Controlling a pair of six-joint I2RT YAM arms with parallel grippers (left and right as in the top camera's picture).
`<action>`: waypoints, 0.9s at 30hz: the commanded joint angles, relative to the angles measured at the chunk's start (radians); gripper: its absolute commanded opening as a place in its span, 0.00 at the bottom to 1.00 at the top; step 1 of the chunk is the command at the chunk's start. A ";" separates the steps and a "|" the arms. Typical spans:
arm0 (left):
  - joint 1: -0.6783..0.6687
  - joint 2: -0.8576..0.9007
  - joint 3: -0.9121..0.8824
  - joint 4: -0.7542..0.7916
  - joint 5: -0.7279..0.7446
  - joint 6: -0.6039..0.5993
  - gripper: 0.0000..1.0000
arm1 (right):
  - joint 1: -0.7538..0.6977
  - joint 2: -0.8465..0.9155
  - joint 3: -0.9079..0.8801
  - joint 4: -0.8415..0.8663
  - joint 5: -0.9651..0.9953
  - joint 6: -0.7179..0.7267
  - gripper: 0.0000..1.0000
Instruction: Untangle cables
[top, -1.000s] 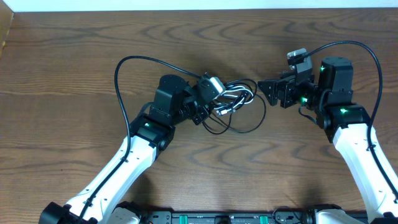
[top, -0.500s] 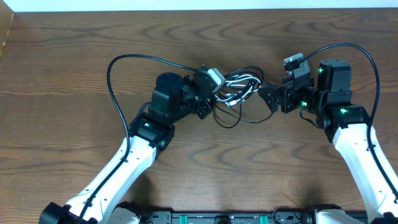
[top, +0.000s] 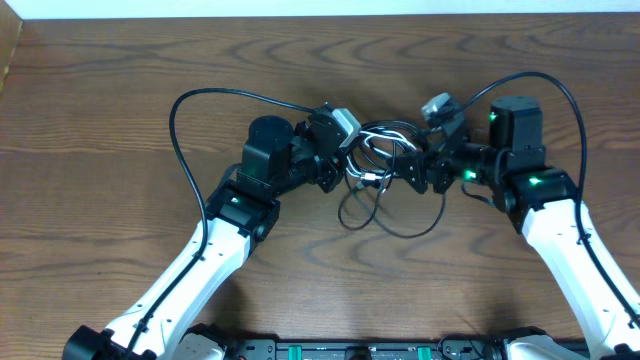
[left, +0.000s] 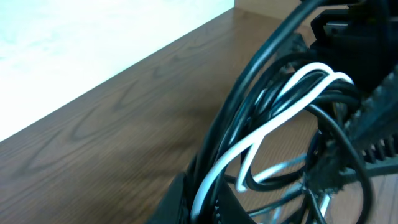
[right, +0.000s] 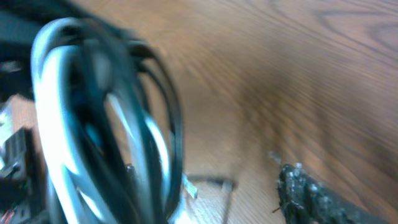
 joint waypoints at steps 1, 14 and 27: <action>-0.005 -0.022 0.016 0.009 0.038 -0.013 0.08 | 0.040 -0.013 0.003 0.005 -0.082 -0.035 0.51; -0.004 -0.022 0.016 -0.131 -0.229 -0.013 0.08 | 0.041 -0.013 0.003 -0.005 0.187 0.059 0.06; -0.004 -0.022 0.016 -0.296 -0.595 -0.012 0.08 | -0.010 -0.013 0.003 -0.084 0.615 0.217 0.05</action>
